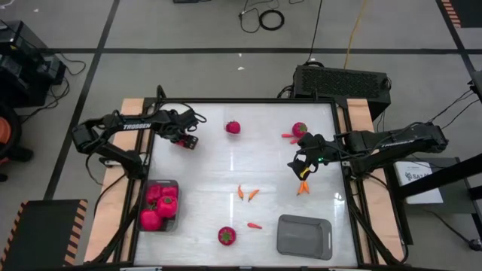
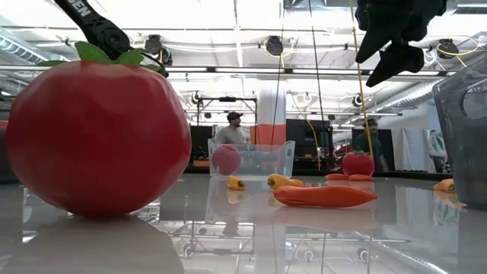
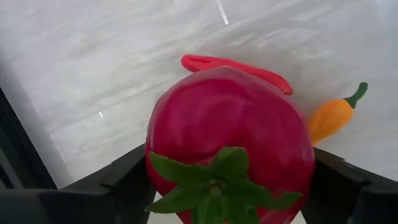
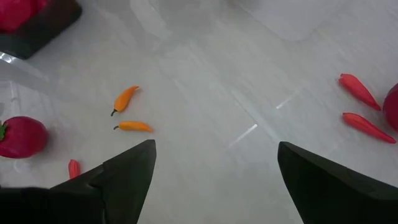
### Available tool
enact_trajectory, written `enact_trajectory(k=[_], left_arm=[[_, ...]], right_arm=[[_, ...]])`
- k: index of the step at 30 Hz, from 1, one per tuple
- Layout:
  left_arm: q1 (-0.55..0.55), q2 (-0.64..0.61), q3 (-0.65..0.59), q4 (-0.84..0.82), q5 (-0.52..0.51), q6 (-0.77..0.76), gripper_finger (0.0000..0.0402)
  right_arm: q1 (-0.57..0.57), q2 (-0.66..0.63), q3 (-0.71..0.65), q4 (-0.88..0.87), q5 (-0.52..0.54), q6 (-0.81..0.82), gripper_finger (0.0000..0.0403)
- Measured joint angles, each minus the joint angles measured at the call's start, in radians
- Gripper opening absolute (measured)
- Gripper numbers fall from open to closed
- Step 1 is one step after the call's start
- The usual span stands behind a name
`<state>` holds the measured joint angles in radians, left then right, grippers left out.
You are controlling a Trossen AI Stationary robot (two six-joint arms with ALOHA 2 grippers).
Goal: Sort produce into baskets
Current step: Put the tomato into the transparent bin
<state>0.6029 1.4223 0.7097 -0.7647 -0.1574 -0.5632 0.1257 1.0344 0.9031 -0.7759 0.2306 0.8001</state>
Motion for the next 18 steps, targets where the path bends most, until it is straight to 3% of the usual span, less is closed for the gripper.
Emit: enact_trajectory(k=[9, 18], left_arm=[[-0.002, 0.000, 0.003, -0.008, 0.014, -0.007, 0.0295], [-0.055, -0.024, 0.101, -0.059, 0.049, -0.005, 0.0295]], right_arm=[[0.000, 0.000, 0.000, 0.000, -0.001, 0.000, 0.0329], [0.000, 0.000, 0.000, 0.000, 0.000, -0.007, 0.0329]])
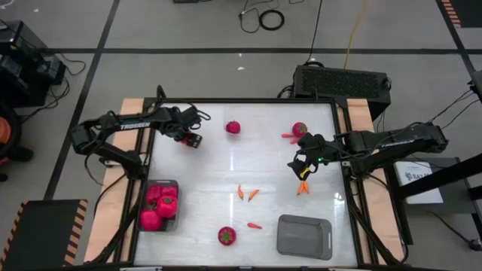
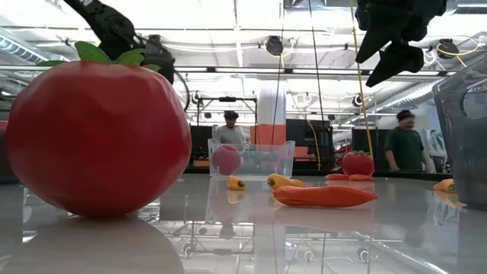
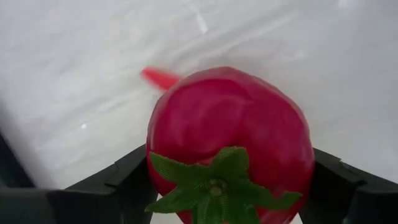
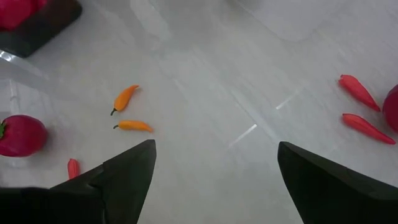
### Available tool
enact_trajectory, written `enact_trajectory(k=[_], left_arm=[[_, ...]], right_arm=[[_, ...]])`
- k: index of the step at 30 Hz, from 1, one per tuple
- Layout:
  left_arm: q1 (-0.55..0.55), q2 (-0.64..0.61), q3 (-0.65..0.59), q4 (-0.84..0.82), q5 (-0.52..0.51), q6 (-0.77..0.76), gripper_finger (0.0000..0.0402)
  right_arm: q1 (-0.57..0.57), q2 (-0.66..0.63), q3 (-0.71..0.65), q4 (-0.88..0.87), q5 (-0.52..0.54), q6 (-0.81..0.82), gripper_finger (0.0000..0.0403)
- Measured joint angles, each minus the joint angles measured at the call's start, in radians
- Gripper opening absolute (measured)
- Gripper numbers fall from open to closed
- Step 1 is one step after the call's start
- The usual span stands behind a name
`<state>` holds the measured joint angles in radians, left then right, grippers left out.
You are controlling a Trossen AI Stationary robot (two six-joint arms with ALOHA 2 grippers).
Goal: Sort produce into baskets
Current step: Put the tomato into the transparent bin
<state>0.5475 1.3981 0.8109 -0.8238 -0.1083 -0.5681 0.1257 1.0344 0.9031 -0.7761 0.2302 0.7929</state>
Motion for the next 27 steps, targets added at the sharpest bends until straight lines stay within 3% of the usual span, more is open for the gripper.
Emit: enact_trajectory(k=[4, 10, 17, 22, 27], left_arm=[[-0.053, -0.024, 0.042, 0.056, 0.012, -0.057, 0.0295], [-0.166, -0.032, 0.066, 0.434, 0.076, -0.121, 0.0295], [-0.209, 0.023, 0.073, 0.812, -0.053, -0.131, 0.0295], [-0.210, 0.149, 0.173, 0.826, -0.053, -0.053, 0.0295], [-0.200, 0.303, 0.356, 0.715, -0.091, 0.081, 0.0295]], right_arm=[[0.000, 0.000, 0.000, 0.000, 0.000, -0.007, 0.0329], [0.000, 0.000, 0.000, 0.002, 0.007, -0.015, 0.0329], [0.000, 0.000, 0.000, 0.003, 0.008, -0.015, 0.0329], [0.000, 0.000, 0.000, 0.004, 0.008, -0.015, 0.0329], [0.000, 0.000, 0.000, 0.016, 0.005, -0.015, 0.0329]])
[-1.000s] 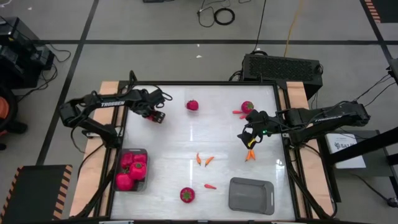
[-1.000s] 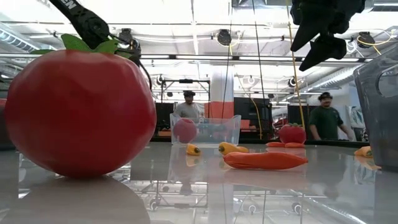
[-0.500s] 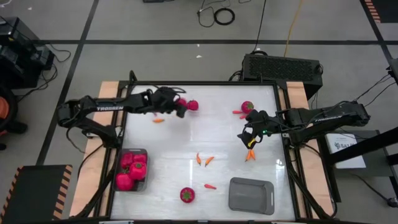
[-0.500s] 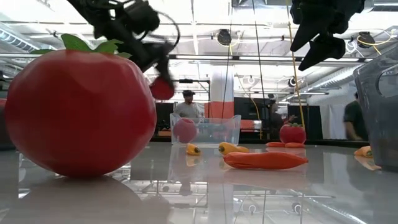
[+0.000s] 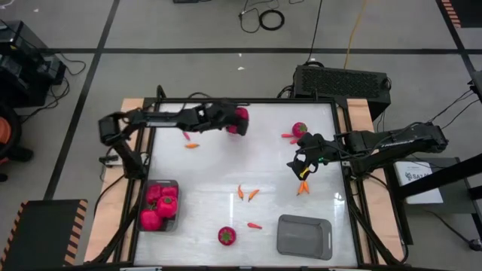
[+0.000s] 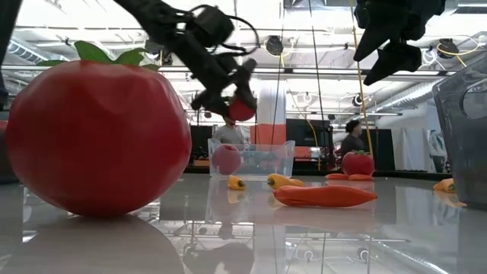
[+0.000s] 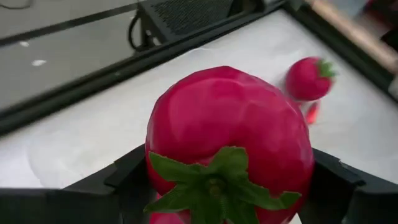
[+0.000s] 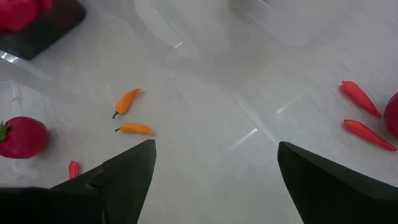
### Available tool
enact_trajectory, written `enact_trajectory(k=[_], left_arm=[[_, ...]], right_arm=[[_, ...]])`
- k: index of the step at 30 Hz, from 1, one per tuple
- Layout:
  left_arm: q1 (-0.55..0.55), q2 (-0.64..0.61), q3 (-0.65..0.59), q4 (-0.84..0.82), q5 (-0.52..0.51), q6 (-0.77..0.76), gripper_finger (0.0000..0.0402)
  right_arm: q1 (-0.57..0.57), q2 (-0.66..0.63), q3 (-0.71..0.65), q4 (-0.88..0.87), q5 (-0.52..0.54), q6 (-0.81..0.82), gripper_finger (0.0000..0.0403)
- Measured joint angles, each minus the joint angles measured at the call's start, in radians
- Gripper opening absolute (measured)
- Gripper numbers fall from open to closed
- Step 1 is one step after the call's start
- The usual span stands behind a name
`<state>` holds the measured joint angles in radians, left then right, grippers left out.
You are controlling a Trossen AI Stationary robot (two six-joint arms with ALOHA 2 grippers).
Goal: Sort produce into baskets
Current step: Put the tomato into the transparent bin
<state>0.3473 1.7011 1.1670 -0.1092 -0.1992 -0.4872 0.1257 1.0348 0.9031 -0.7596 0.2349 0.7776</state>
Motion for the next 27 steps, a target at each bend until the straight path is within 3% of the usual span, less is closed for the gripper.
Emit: enact_trajectory(k=[7, 13, 17, 27], left_arm=[[0.015, 0.153, 0.172, -0.186, -0.077, 0.105, 0.0298], [0.023, 0.224, 0.259, -0.359, -0.096, 0.105, 0.0344], [0.028, 0.234, 0.283, -0.371, -0.098, 0.108, 0.0365], [0.023, 0.213, 0.432, -0.468, -0.071, 0.170, 0.0368]], right_arm=[[0.000, 0.000, 0.000, 0.001, -0.014, 0.033, 0.0329], [0.001, 0.000, 0.000, -0.002, -0.033, 0.046, 0.0329], [0.000, 0.000, 0.000, -0.004, -0.029, 0.023, 0.0329], [-0.001, 0.000, 0.000, -0.007, -0.019, 0.023, 0.0329]])
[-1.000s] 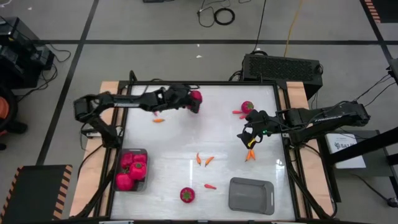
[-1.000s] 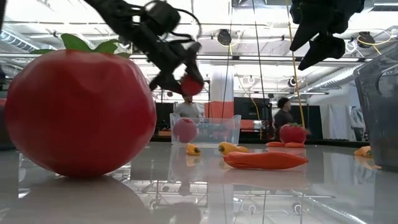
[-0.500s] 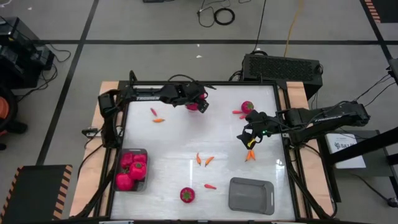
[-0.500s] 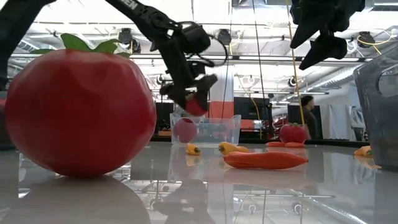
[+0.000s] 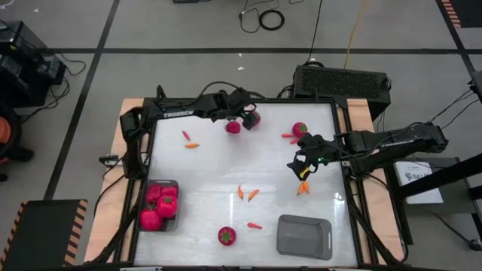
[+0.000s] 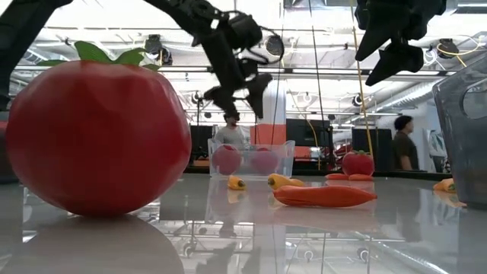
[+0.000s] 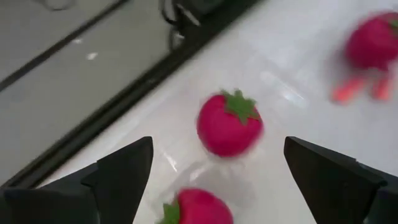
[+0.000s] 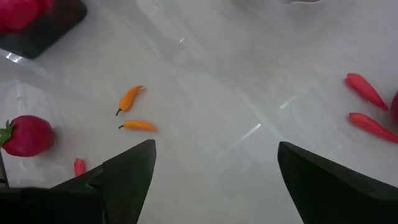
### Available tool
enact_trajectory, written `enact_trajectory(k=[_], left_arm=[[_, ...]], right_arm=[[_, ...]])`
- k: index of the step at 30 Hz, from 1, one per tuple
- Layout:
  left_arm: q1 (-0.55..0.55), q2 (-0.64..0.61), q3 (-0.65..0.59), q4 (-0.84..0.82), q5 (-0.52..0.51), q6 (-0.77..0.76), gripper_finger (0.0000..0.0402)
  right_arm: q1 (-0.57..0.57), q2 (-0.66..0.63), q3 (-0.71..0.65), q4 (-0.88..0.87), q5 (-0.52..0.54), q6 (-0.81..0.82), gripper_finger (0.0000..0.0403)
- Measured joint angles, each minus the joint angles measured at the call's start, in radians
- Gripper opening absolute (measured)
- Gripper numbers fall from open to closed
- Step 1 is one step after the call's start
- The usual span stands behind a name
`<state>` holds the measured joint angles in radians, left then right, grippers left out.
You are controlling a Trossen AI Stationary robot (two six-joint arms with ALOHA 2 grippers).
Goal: Sort produce into baskets
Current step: Put the tomato into the transparent bin
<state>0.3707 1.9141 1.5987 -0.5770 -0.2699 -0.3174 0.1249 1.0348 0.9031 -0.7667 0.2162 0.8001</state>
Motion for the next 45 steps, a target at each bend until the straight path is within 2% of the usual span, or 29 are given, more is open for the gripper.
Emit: enact_trajectory(k=[2, 5, 7, 9, 17, 25, 30, 35, 41, 45], left_arm=[[-0.013, -0.020, 0.021, -0.030, 0.095, 0.052, 0.0368], [-0.059, -0.065, 0.024, -0.061, 0.346, 0.119, 0.0368], [-0.110, -0.094, 0.022, -0.109, 0.475, 0.147, 0.0368], [-0.177, -0.117, 0.019, -0.160, 0.516, 0.168, 0.0368], [-0.475, -0.109, -0.002, -0.331, 0.444, 0.275, 0.0368], [-0.618, -0.110, -0.039, -0.395, 0.453, 0.248, 0.0368], [-0.748, -0.097, -0.070, -0.324, 0.452, 0.285, 0.0368], [-0.867, -0.069, -0.071, -0.192, 0.404, 0.325, 0.0368], [-0.942, -0.018, -0.071, -0.072, 0.315, 0.298, 0.0368], [-0.965, 0.014, -0.071, -0.066, 0.260, 0.272, 0.0368]], right_arm=[[0.000, 0.000, 0.000, -0.001, 0.001, 0.000, 0.0329], [0.000, 0.000, 0.000, 0.001, 0.017, 0.003, 0.0329], [0.000, 0.000, 0.000, 0.002, 0.024, 0.012, 0.0329], [0.000, 0.000, 0.000, 0.004, 0.028, 0.023, 0.0329], [0.000, 0.021, 0.000, 0.017, 0.077, 0.008, 0.0329], [-0.002, 0.104, 0.000, 0.048, 0.070, -0.078, 0.0329], [-0.002, 0.138, 0.000, 0.080, 0.066, -0.112, 0.0329], [-0.001, 0.141, 0.000, 0.095, 0.047, -0.157, 0.0329], [-0.001, 0.141, -0.001, 0.099, 0.012, -0.225, 0.0329], [-0.001, 0.141, -0.001, 0.097, 0.012, -0.266, 0.0329]])
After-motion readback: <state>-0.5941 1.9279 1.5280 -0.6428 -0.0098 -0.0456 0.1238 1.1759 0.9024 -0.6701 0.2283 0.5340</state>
